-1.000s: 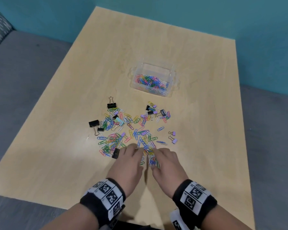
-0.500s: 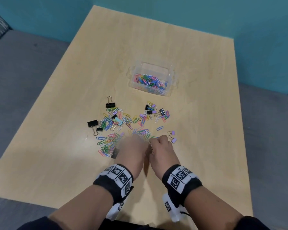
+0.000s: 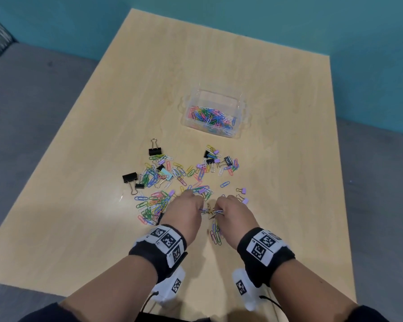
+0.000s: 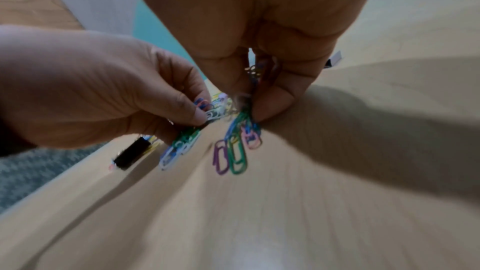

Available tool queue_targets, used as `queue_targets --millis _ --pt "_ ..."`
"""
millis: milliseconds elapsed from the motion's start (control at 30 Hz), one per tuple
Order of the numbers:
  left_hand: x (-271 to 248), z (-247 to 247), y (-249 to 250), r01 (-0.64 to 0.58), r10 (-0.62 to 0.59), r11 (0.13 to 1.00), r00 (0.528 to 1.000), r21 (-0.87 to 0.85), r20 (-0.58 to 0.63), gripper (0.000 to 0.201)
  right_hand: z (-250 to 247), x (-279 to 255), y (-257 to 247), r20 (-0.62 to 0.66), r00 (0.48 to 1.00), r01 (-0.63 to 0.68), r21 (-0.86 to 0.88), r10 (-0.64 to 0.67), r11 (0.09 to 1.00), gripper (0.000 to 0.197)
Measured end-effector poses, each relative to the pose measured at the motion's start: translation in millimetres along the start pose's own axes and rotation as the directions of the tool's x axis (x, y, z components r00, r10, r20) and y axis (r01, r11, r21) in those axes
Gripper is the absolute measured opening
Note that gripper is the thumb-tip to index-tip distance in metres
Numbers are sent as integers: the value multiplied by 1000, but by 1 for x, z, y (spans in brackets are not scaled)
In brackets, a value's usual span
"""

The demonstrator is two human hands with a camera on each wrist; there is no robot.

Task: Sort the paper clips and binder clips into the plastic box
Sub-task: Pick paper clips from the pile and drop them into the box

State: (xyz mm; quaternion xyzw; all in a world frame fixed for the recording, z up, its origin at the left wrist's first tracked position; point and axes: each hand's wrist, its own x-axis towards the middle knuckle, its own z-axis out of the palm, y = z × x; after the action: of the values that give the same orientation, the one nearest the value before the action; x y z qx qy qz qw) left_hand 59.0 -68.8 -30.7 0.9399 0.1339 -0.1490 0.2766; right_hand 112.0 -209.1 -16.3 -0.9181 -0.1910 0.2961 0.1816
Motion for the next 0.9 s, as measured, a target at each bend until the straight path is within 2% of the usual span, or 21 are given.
queue_targets --millis 100,167,200,267,333,400,533,700,767,833,900 --pt "0 -9 -2 24 -15 985 998 -172 56 15 -6 -1 7 59 997 -67 217 56 974 11" --pt "0 -16 -4 101 -74 945 992 -312 99 15 -11 -2 10 93 988 -152 441 123 885 15" --pt "0 -20 -5 170 -124 889 983 -425 134 14 -15 -1 11 115 982 -187 524 149 831 18" --pt "2 -31 -4 290 -198 701 957 -652 213 15 -27 3 12 138 976 -216 621 166 754 21" --pt "10 -47 -2 326 -205 542 945 -775 254 18 -43 13 11 128 979 -201 688 156 697 22" --pt "28 -69 3 305 -194 486 951 -819 239 17 -64 30 8 77 987 -153 723 142 673 22" --pt "85 -115 14 193 -184 462 976 -866 119 18 -115 77 -10 -93 990 -11 700 106 714 15" --pt "158 -157 34 76 -178 548 984 -833 -27 25 -160 143 -30 -209 964 4 635 166 772 23" --pt "177 -164 43 71 -163 603 986 -794 -36 24 -169 162 -37 -205 964 -14 590 166 807 21" --pt "188 -164 48 95 -141 667 990 -739 0 19 -174 172 -42 -136 980 -44 555 143 831 11" --pt "191 -163 47 118 -152 721 988 -683 10 20 -176 176 -40 -74 988 -84 476 135 875 24"
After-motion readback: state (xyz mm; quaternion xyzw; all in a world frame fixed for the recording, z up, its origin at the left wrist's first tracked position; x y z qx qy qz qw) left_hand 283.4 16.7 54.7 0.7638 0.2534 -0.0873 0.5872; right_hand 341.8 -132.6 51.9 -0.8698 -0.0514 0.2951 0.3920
